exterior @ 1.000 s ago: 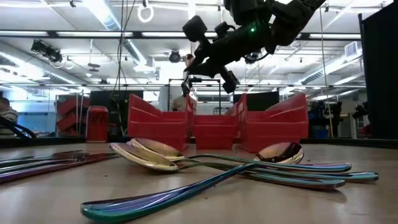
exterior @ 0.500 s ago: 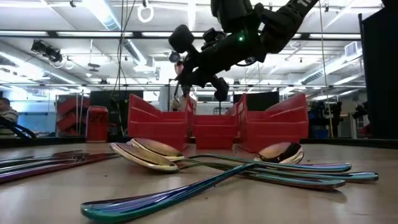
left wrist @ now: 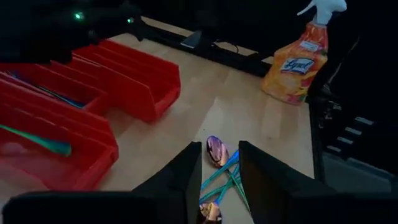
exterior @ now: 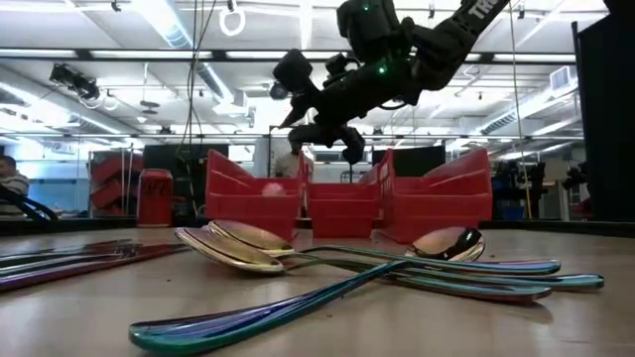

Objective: Sort silverware
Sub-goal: Put the iridescent spoon into the left orange bin

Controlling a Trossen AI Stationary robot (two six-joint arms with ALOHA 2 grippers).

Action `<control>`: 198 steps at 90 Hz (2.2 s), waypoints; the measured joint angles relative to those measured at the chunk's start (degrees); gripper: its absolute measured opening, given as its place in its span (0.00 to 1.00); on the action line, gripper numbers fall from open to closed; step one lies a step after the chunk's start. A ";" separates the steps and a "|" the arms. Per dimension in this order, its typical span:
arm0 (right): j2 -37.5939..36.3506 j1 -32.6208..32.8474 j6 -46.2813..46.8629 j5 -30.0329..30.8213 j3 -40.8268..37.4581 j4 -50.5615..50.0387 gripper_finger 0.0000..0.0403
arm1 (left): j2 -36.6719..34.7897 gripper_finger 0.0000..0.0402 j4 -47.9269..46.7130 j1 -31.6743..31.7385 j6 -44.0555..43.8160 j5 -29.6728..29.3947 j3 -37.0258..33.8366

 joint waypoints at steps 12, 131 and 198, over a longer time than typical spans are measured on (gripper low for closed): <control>-1.23 -0.33 -5.23 -14.93 0.00 4.27 0.31 | 0.00 0.22 -0.47 -0.11 -1.02 0.20 0.00; -1.11 33.80 -20.88 -14.53 3.19 -45.02 0.53 | 6.21 0.22 1.70 1.51 -3.01 3.99 -0.02; 5.56 31.70 -20.40 -14.18 3.24 -36.14 0.42 | 6.78 0.22 3.96 1.75 -2.94 4.89 0.00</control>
